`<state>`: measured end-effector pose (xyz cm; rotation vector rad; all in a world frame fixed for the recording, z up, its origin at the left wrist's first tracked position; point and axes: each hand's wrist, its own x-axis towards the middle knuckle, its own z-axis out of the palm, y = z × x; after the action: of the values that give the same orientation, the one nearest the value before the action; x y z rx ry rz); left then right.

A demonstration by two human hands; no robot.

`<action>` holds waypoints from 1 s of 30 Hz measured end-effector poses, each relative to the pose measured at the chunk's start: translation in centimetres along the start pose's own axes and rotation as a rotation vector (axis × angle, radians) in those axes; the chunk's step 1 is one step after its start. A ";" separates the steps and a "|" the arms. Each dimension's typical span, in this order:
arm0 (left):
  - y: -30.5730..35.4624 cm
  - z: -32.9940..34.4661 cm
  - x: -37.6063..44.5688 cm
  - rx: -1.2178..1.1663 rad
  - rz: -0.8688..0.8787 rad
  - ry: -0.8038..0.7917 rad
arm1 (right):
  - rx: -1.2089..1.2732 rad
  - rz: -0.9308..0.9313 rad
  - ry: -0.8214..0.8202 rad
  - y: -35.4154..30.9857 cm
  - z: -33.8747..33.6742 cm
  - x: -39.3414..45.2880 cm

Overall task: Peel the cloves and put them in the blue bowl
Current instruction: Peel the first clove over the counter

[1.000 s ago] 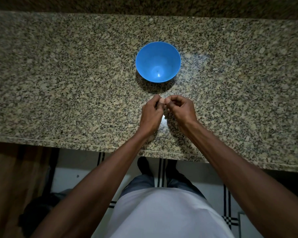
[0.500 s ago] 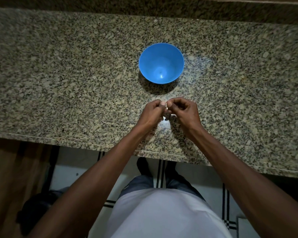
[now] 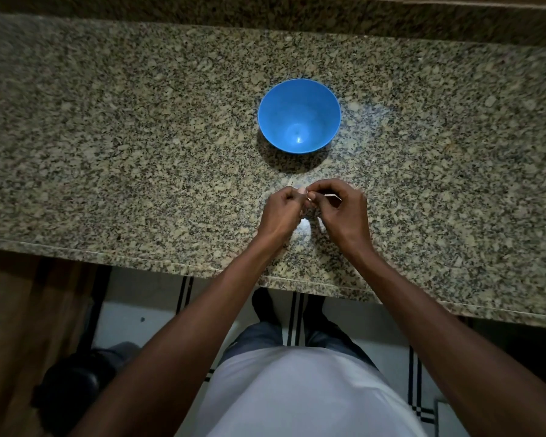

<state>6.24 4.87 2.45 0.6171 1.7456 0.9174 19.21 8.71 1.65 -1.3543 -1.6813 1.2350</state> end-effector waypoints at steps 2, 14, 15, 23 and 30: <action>-0.3 -0.3 -0.1 -0.074 0.021 0.005 | 0.021 0.033 0.004 0.1 -0.2 0.1; -0.6 0.2 -0.8 -0.261 0.161 0.056 | 0.153 0.160 0.040 0.2 0.0 0.3; -0.7 0.3 -0.7 -0.244 0.162 0.068 | 0.111 0.131 0.037 0.1 0.1 0.2; -1.1 0.7 0.0 -0.082 0.219 0.092 | -0.059 -0.051 -0.050 -0.3 -0.1 -0.2; -1.1 0.7 0.0 -0.066 0.236 0.096 | -0.081 -0.072 -0.133 -0.5 -0.7 0.4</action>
<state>6.90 4.43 1.44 0.7574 1.7445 1.1806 19.53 9.24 2.35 -1.2708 -1.8739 1.2511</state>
